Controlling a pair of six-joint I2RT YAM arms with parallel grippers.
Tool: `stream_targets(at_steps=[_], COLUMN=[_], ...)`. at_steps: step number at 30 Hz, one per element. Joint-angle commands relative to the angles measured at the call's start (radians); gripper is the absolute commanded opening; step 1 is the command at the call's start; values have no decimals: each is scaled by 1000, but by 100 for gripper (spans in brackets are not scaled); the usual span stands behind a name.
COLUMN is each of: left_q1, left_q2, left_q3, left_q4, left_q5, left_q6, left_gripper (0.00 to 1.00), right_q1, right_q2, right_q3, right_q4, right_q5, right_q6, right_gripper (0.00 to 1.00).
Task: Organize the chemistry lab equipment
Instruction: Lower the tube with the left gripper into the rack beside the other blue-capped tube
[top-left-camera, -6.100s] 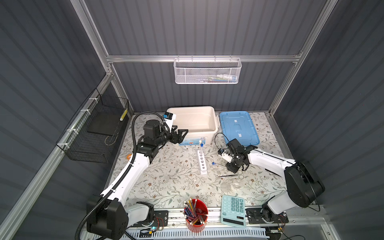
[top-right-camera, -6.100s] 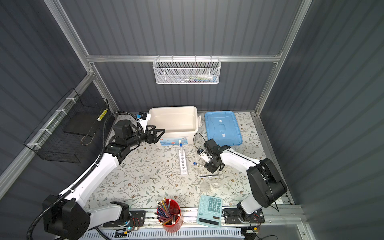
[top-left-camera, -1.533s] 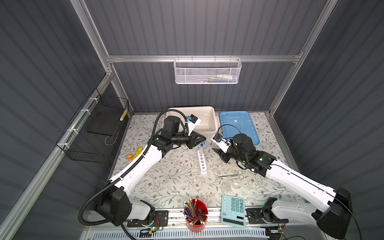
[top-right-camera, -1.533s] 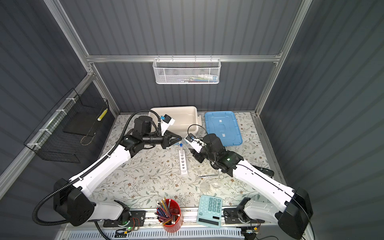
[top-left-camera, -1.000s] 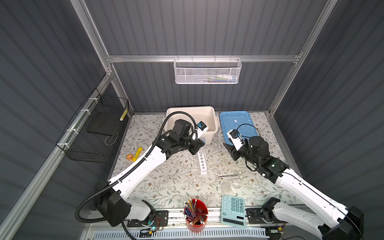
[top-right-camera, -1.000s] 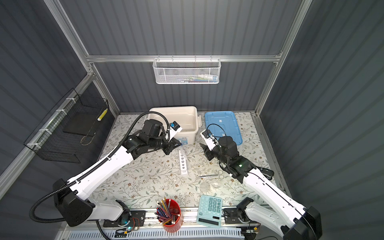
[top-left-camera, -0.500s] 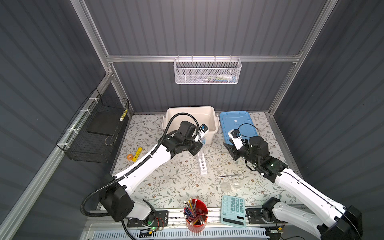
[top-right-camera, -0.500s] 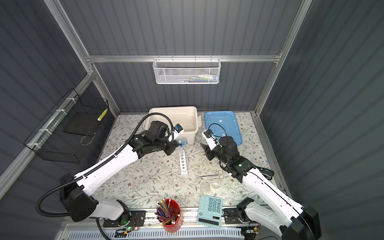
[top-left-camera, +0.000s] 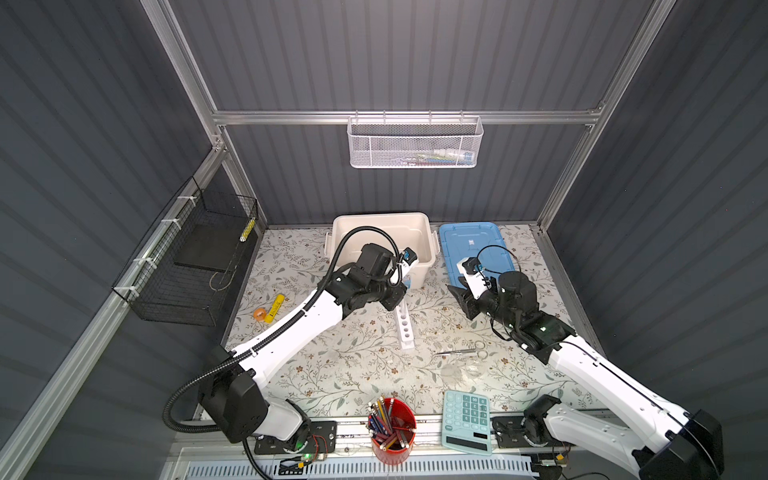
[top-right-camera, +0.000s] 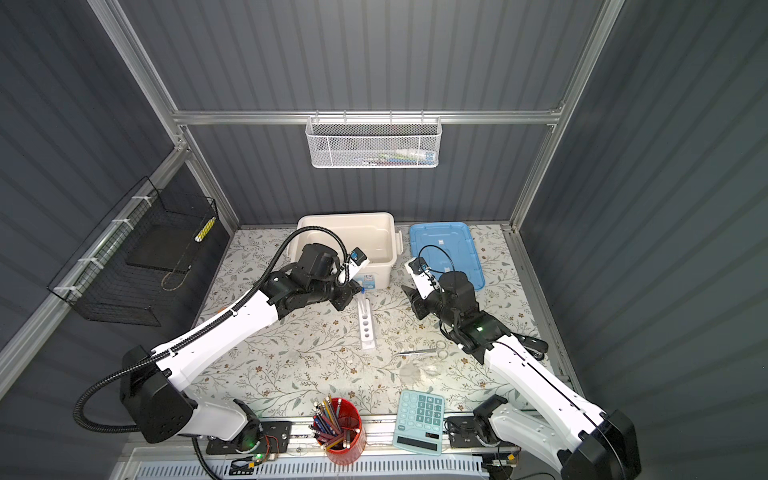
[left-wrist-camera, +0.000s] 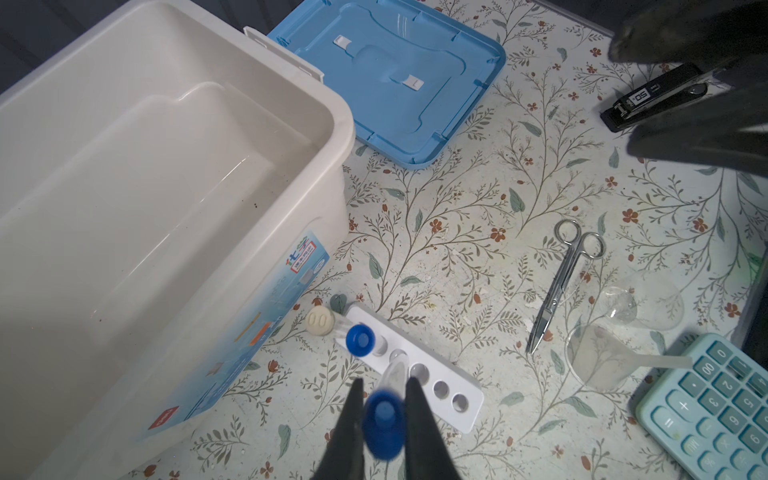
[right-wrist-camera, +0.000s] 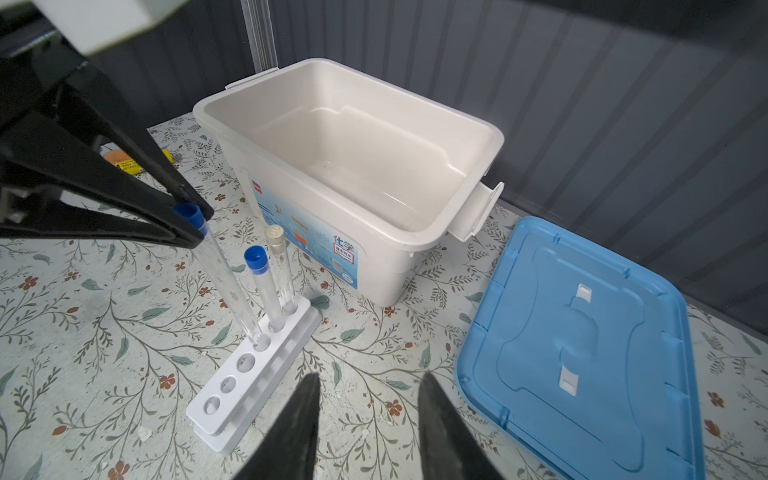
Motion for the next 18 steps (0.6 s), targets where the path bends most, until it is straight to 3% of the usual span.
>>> stream_targets(at_steps=[1, 18], left_q1=[-7, -17], left_q2=[5, 25], left_q3=[-11, -12], left_q4=[24, 15], left_q5=[29, 11], left_q6=[-20, -4], left_gripper=[0, 0], right_q1=[-6, -13], right_q2=[4, 14], right_q3=[-12, -14], right_q4=[13, 21], right_q5=[-13, -22], right_q6=[9, 13], right_gripper=[41, 41])
